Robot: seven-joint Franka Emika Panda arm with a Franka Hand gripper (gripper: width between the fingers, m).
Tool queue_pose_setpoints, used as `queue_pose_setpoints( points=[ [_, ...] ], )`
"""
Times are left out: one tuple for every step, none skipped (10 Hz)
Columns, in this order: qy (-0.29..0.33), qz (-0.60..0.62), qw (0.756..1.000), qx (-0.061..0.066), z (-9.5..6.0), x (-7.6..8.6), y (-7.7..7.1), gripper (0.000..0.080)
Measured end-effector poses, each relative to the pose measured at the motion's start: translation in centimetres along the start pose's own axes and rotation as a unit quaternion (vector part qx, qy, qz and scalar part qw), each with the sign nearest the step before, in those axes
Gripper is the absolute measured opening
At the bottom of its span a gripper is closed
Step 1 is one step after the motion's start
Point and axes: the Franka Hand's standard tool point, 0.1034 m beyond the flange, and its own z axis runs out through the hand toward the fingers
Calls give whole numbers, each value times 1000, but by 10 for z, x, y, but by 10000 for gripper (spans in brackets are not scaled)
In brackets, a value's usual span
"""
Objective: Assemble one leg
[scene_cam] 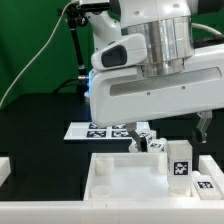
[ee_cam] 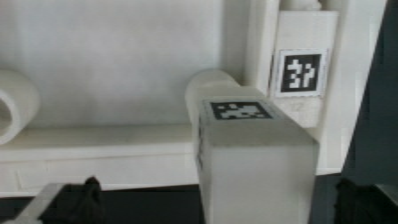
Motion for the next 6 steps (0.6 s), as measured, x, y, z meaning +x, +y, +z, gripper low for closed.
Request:
queue_pose_setpoints(
  points=[
    [0, 20, 1000, -1, 0, 0, -2, 649],
    [-2, 55, 998, -11, 2, -1, -8, 649],
    [-2, 68, 998, -13, 5, -2, -12, 649],
    [-4, 65, 998, -13, 9, -4, -11, 649],
    [-5, 63, 998, -14, 10, -4, -9, 649],
    [-5, 59, 998, -13, 10, -4, -9, 649]
  ],
)
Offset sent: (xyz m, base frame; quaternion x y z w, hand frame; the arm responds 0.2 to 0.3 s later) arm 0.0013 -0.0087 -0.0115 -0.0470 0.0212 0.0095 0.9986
